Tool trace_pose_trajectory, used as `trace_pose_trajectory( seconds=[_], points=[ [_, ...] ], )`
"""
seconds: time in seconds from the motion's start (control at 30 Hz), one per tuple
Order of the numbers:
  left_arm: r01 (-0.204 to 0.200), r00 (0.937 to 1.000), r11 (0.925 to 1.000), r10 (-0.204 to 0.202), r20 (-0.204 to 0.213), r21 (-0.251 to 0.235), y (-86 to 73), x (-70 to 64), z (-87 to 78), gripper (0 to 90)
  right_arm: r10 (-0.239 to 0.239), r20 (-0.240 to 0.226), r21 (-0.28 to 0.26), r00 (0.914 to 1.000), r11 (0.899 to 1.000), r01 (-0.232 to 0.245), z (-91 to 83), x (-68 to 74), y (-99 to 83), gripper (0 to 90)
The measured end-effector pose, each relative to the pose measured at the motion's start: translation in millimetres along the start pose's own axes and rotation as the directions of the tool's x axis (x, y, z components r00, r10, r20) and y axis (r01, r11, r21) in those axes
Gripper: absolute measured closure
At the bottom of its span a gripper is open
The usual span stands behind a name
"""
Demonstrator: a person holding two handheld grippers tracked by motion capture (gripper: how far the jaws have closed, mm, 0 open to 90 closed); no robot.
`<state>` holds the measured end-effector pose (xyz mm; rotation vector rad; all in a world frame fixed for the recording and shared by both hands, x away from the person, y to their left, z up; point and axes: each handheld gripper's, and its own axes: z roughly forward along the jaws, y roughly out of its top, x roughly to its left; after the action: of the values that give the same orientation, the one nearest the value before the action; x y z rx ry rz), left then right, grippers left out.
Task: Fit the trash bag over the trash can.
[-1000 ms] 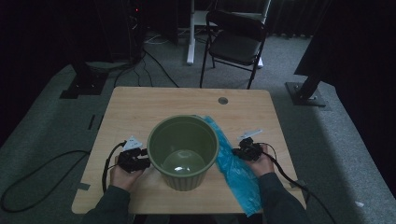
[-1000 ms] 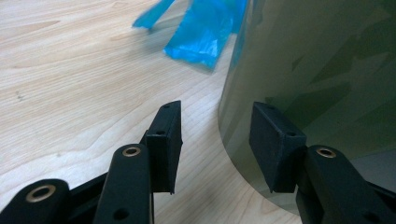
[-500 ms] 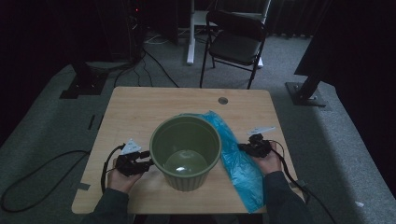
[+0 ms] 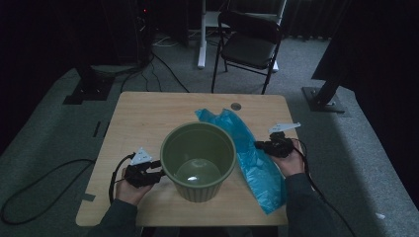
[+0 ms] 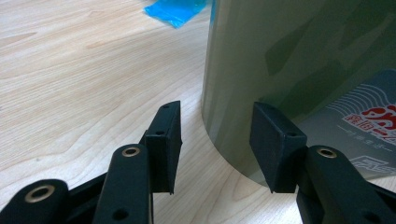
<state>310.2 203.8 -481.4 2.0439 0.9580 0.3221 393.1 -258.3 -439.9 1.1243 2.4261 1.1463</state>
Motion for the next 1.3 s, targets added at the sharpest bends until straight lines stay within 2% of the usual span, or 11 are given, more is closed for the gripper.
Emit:
trace_pose_trajectory(
  seconds=[0.17, 0.2, 0.67, 1.03, 1.23, 1.3],
  points=[
    [-0.004, 1.0, 1.0, 0.004, 0.007, -0.002, 2.0, -0.6, 3.0, 54.2, -0.015, -0.005, -0.008, 0.9999, 1.0, 0.015, -5.6, 0.6, 11.9, 90.0],
    [-0.006, 0.9999, 1.0, 0.007, 0.012, -0.003, 3.1, -1.0, 4.8, 54.2, -0.021, -0.004, -0.015, 0.9998, 1.0, 0.021, -8.8, 1.2, 18.7, 90.0],
    [-0.008, 0.9997, 1.0, 0.008, 0.025, -0.002, 7.5, -3.5, 12.4, 54.1, -0.065, 0.009, -0.037, 0.9978, 0.997, 0.066, -28.4, 5.6, 40.6, 90.0],
    [-0.02, 0.9989, 0.9998, 0.02, 0.042, -0.001, 12.9, -5.8, 22.8, 53.9, -0.141, 0.055, -0.056, 0.9885, 0.988, 0.144, -56.5, 14.5, 79.3, 90.0],
    [-0.017, 0.9987, 0.9999, 0.017, 0.047, 0.0, 13.5, -6.6, 24.2, 53.9, -0.162, 0.059, -0.064, 0.985, 0.984, 0.166, -65.3, 17.9, 93.4, 90.0],
    [-0.003, 0.9982, 1.0, 0.003, 0.06, 0.0, 14.4, -7.3, 26.4, 53.7, -0.178, 0.057, -0.065, 0.9824, 0.981, 0.182, -69.7, 20.8, 101.5, 90.0]
  ],
)
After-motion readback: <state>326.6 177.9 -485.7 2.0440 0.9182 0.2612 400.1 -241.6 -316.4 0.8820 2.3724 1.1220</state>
